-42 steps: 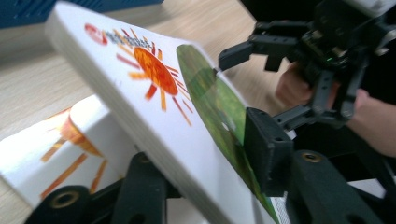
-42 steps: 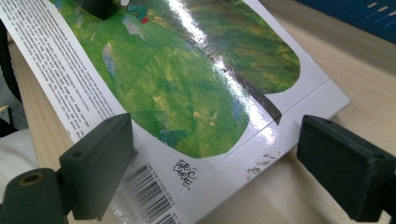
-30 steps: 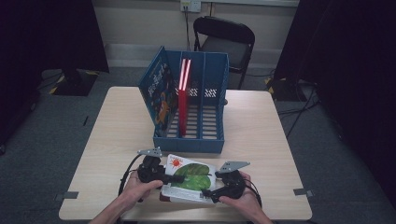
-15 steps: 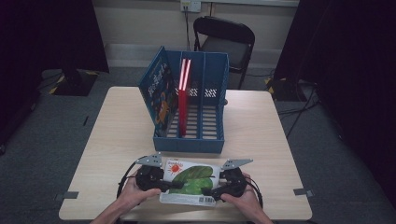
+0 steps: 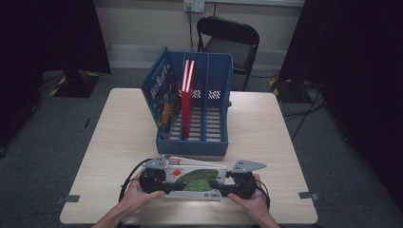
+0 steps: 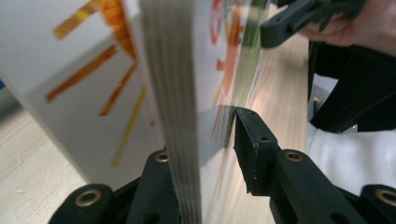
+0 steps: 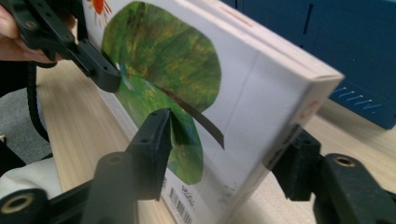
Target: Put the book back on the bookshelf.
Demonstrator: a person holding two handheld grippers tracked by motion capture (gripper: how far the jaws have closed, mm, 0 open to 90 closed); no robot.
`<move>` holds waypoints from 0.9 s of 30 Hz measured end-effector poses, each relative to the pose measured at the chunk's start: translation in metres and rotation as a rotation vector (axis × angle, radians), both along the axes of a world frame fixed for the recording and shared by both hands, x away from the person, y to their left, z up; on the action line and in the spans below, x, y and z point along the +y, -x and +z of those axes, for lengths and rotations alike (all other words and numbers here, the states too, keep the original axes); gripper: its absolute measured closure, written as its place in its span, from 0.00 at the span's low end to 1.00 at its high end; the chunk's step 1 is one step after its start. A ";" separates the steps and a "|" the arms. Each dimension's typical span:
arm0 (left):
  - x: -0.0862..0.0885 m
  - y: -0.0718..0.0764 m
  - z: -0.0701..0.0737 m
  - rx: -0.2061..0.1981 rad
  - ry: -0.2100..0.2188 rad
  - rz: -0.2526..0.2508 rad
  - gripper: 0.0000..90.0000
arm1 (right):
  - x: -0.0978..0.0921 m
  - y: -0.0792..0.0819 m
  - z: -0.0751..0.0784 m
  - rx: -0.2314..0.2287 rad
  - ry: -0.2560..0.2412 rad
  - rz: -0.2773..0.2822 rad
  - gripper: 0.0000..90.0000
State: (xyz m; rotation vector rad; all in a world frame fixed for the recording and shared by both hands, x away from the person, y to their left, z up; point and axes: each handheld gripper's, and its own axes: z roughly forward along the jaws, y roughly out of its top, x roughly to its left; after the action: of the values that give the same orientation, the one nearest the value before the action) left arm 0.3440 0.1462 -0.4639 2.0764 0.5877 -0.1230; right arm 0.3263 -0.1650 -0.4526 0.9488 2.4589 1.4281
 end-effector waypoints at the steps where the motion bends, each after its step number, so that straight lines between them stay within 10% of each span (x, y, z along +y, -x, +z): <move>1: 0.001 -0.001 -0.001 0.007 -0.003 0.006 0.78 | -0.001 0.000 0.001 -0.003 -0.002 0.006 0.53; 15: 0.008 -0.004 -0.001 -0.015 -0.036 0.077 0.68 | -0.002 0.000 0.013 -0.079 0.017 -0.021 0.56; 27: 0.014 -0.004 -0.003 -0.006 -0.037 0.093 0.59 | 0.003 0.003 0.012 -0.028 0.017 0.067 0.54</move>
State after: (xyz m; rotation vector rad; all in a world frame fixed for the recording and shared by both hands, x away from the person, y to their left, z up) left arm 0.3483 0.1599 -0.4666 2.0802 0.6858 -0.0526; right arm 0.3234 -0.1618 -0.4407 0.8457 2.5008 1.4279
